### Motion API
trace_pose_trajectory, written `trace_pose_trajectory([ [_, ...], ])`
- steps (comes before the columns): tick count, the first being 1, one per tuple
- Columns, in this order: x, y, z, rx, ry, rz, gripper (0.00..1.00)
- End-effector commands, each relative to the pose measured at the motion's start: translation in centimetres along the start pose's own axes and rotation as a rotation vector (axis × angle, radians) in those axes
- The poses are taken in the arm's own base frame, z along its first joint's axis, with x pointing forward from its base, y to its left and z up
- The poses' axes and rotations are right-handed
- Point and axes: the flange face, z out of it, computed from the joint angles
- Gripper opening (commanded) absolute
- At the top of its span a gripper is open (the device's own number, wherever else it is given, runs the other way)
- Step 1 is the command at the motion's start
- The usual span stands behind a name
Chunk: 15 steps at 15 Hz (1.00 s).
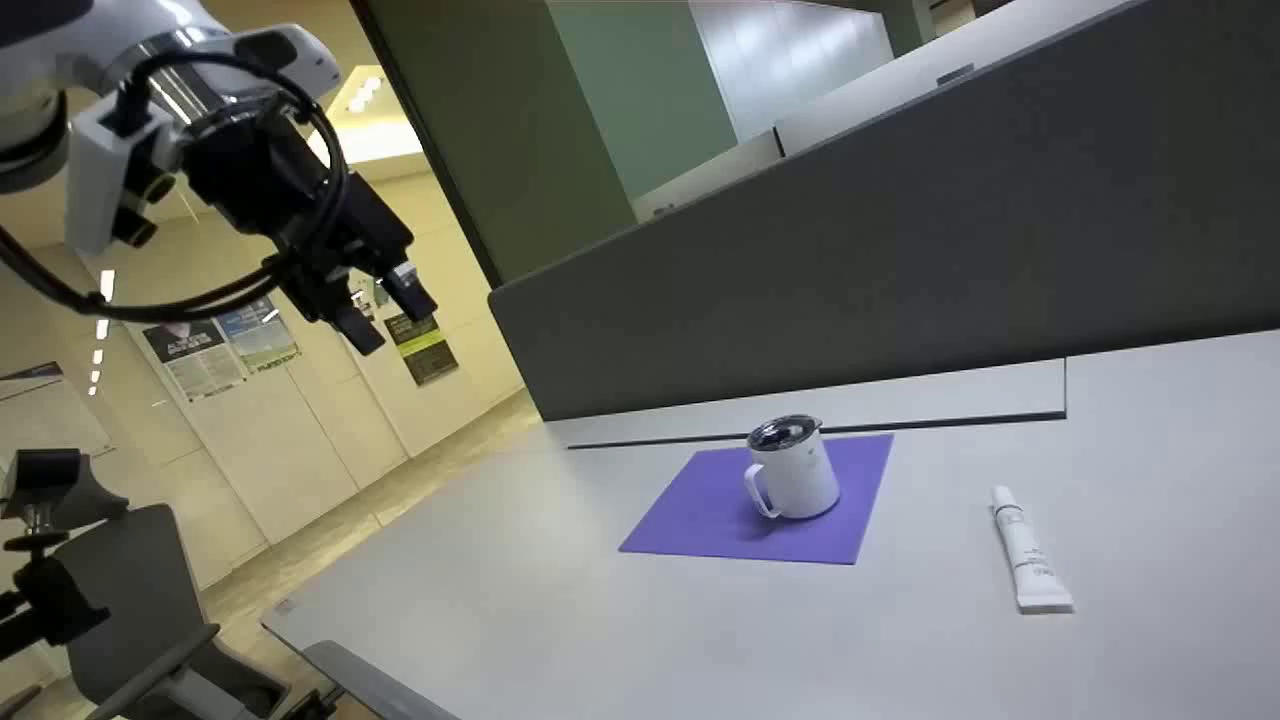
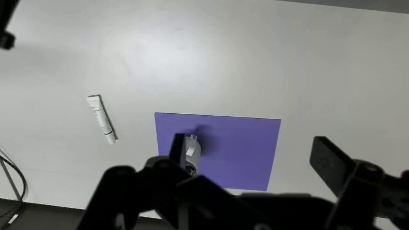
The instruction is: Slide the lid on the cup
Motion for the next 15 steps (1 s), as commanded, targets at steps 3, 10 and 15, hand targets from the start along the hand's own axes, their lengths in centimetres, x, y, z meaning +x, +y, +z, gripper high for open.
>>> trace_pose_trajectory([
  [3, -0.7, -0.2, 1.6, 0.006, -0.056, -0.002, 1.00],
  [10, -0.8, -0.2, 2.0, 0.008, -0.069, -0.003, 1.00],
  [15, 2.0, 0.8, 1.7, -0.025, -0.020, -0.042, 1.00],
])
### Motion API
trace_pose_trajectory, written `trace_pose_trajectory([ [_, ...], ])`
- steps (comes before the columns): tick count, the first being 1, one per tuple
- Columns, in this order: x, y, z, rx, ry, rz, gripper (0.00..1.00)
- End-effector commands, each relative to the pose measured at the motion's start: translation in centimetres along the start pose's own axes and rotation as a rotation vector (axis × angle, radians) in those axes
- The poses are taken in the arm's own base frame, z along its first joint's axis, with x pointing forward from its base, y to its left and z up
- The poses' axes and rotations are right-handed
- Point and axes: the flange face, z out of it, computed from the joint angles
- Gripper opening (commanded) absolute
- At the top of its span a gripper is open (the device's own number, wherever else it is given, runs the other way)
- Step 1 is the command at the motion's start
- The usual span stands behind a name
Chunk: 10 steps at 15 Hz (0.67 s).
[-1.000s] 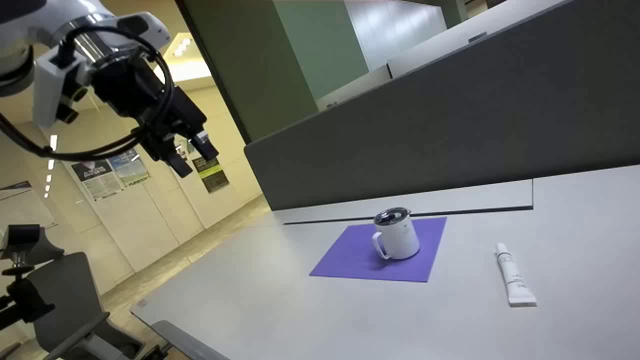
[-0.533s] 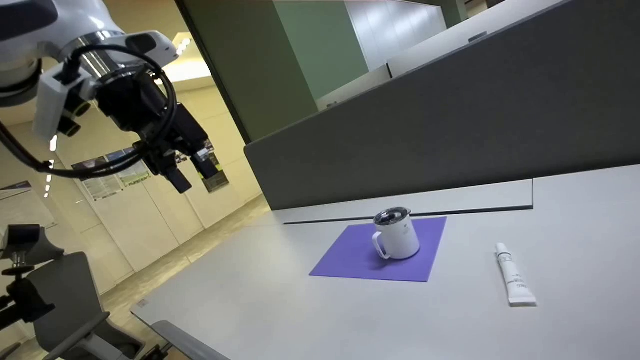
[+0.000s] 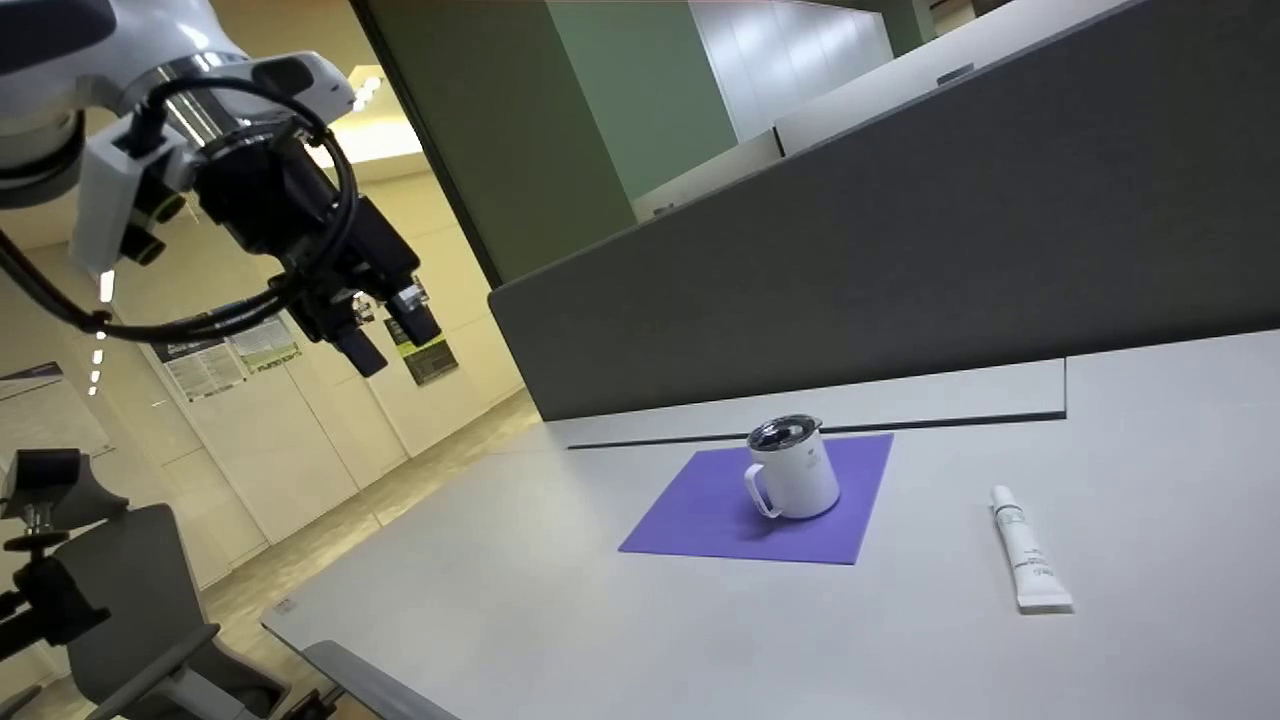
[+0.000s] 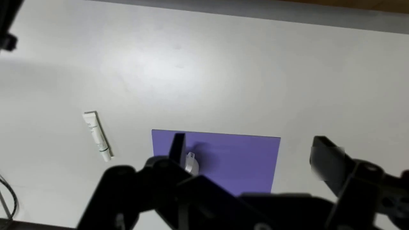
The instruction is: Slide the lid on the cup
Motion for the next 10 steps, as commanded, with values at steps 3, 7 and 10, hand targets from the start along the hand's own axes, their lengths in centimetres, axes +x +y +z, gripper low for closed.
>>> trace_pose_trajectory([
  [3, 7.5, 2.7, 0.7, -0.065, 0.100, -0.091, 1.00],
  [7, 12.9, 3.8, 4.3, -0.089, 0.151, -0.161, 0.60],
  [10, 17.0, 4.9, 7.7, -0.099, 0.167, -0.185, 0.38],
])
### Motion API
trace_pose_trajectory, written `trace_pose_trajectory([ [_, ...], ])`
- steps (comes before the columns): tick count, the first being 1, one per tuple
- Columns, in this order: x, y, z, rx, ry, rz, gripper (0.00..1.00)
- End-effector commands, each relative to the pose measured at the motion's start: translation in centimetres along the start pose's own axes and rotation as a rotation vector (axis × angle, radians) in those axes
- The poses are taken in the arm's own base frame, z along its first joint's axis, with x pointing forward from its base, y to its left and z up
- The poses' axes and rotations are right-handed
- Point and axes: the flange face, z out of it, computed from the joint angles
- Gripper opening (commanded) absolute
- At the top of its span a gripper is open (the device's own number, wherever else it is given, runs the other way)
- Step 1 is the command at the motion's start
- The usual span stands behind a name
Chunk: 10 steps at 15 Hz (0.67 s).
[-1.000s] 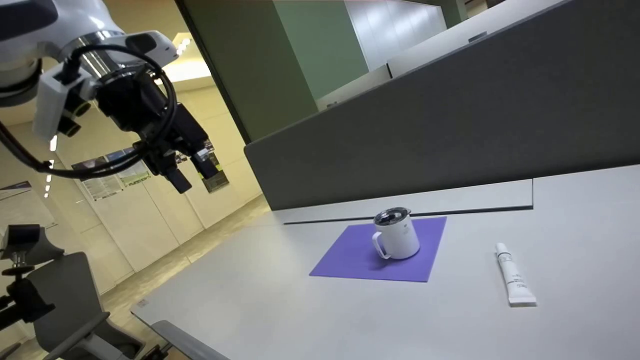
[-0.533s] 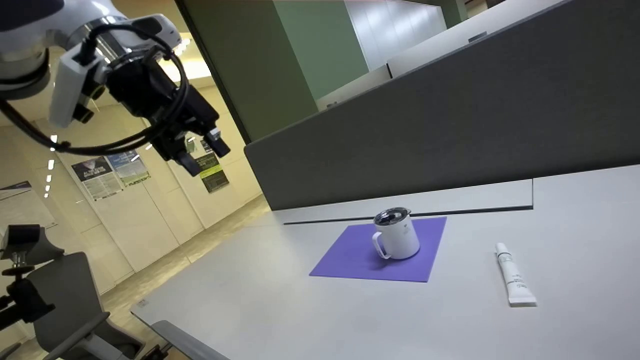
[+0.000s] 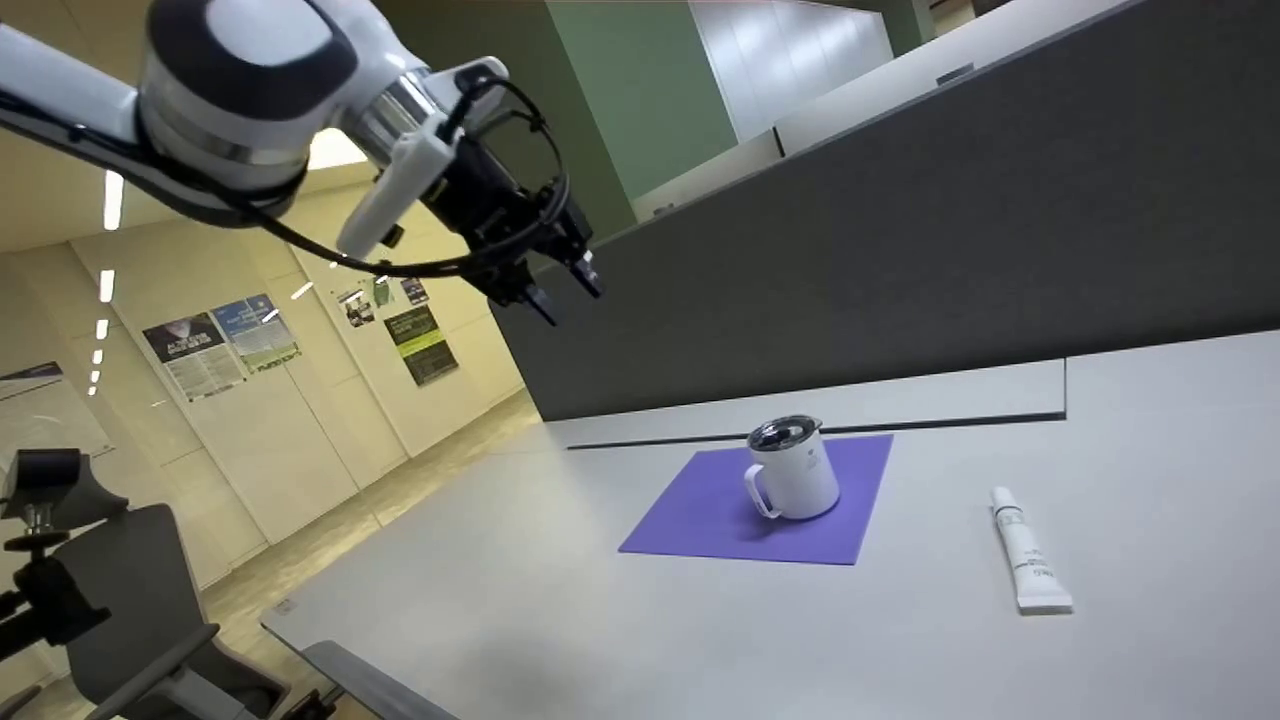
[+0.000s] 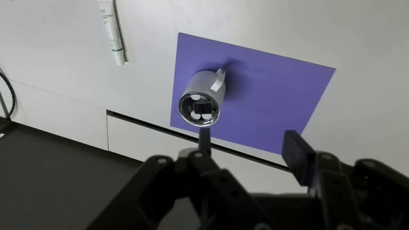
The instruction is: Slide the lid on the cup
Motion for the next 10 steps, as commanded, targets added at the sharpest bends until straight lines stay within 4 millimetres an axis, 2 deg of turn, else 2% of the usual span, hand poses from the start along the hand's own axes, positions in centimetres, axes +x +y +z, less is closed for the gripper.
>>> trace_pose_trajectory([
  [1, 5.0, 2.7, 5.0, -0.020, -0.002, -0.028, 0.31],
  [5, 9.5, 5.9, 10.7, -0.007, -0.028, 0.009, 0.05],
  [6, 10.7, 6.6, 12.0, 0.011, -0.043, 0.024, 0.01],
  [8, 12.6, 7.6, 14.3, 0.052, -0.073, 0.059, 0.00],
  [10, 13.7, 8.8, 15.6, 0.036, -0.144, 0.109, 0.00],
])
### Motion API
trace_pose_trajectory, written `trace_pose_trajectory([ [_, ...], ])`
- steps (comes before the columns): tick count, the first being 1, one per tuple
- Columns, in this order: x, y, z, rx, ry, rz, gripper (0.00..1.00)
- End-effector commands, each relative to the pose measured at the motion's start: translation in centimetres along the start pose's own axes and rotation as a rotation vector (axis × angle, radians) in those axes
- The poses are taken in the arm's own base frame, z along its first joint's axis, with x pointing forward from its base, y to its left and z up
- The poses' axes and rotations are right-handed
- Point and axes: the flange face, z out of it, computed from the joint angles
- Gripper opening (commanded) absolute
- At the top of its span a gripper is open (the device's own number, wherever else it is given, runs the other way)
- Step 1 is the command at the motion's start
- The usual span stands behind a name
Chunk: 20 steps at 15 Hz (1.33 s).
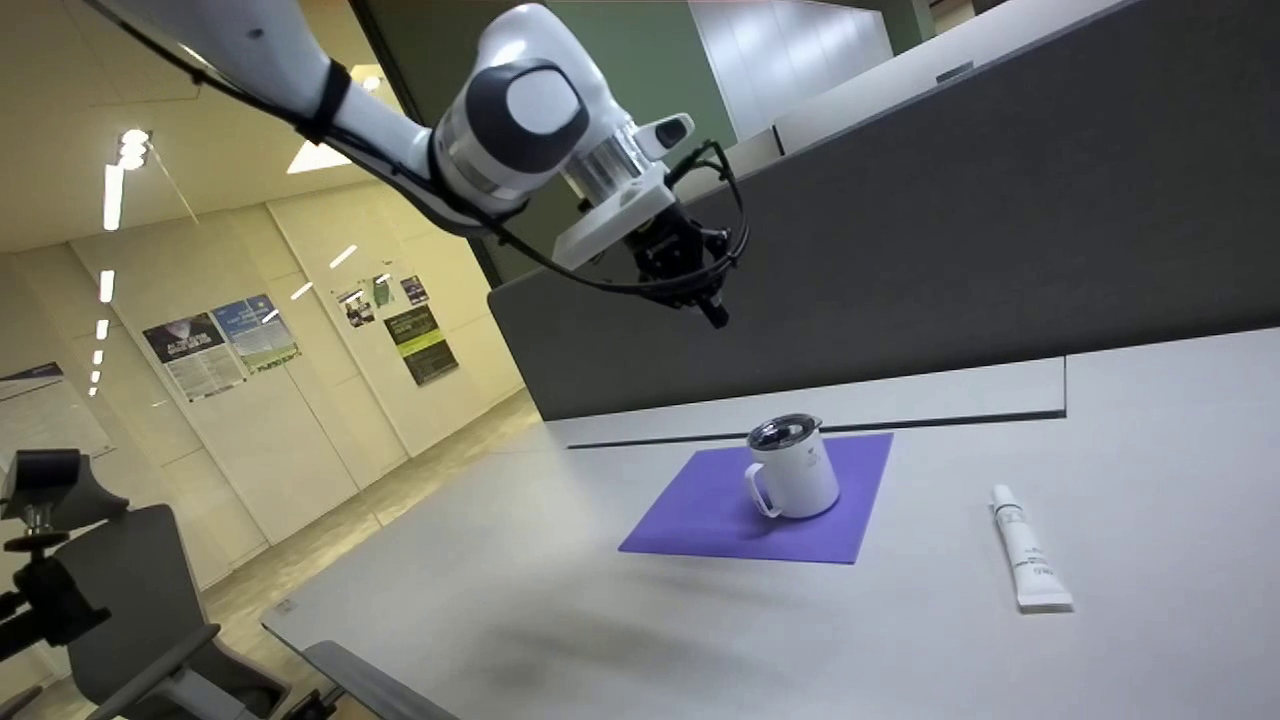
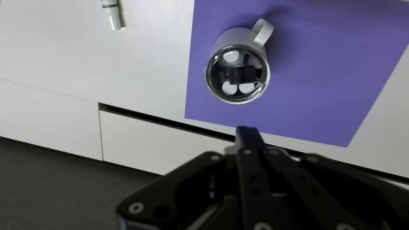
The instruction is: Slide the lid on the cup
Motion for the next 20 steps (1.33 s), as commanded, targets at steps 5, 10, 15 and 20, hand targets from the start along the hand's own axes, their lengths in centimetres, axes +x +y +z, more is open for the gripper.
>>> trace_pose_trajectory([
  [5, 1.2, 0.5, 1.9, 0.006, -0.039, 0.005, 0.01],
  [10, 1.4, 0.7, 2.1, 0.006, -0.034, 0.014, 0.00],
  [15, 1.1, 1.5, 5.9, 0.005, -0.051, 0.057, 0.00],
  [20, 0.9, 1.4, 9.5, 0.014, -0.021, 0.084, 0.00],
])
